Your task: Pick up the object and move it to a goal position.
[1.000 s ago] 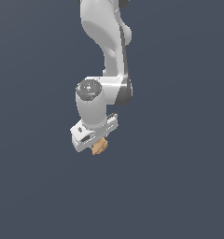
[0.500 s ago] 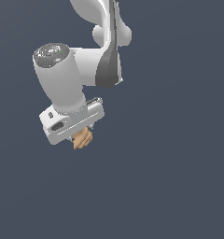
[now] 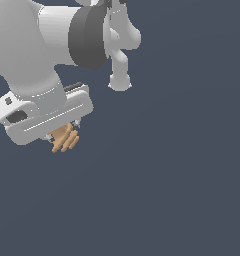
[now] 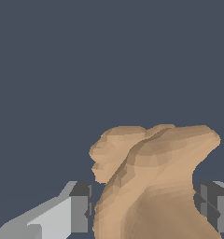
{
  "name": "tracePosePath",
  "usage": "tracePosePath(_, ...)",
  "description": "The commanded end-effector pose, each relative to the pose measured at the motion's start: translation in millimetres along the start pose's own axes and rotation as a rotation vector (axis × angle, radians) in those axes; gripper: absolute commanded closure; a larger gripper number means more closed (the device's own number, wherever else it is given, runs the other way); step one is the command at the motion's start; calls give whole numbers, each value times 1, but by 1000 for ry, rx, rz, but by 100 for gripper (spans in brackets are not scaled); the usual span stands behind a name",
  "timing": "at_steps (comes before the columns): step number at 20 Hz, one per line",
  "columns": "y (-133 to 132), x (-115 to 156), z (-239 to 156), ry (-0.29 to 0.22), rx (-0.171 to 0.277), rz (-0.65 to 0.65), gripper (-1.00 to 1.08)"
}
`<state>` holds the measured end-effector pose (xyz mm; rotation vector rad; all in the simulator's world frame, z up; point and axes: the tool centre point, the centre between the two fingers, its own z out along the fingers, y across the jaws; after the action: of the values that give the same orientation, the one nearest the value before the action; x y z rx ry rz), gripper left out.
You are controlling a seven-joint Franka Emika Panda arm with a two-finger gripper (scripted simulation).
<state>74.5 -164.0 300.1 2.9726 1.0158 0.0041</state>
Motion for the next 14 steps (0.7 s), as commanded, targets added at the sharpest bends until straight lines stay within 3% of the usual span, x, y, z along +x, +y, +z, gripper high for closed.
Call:
tracePosePath(1,9,-3,-16,-1,1,-1,108)
tracePosePath(14,43,-11,-71,-2,1,-1,108)
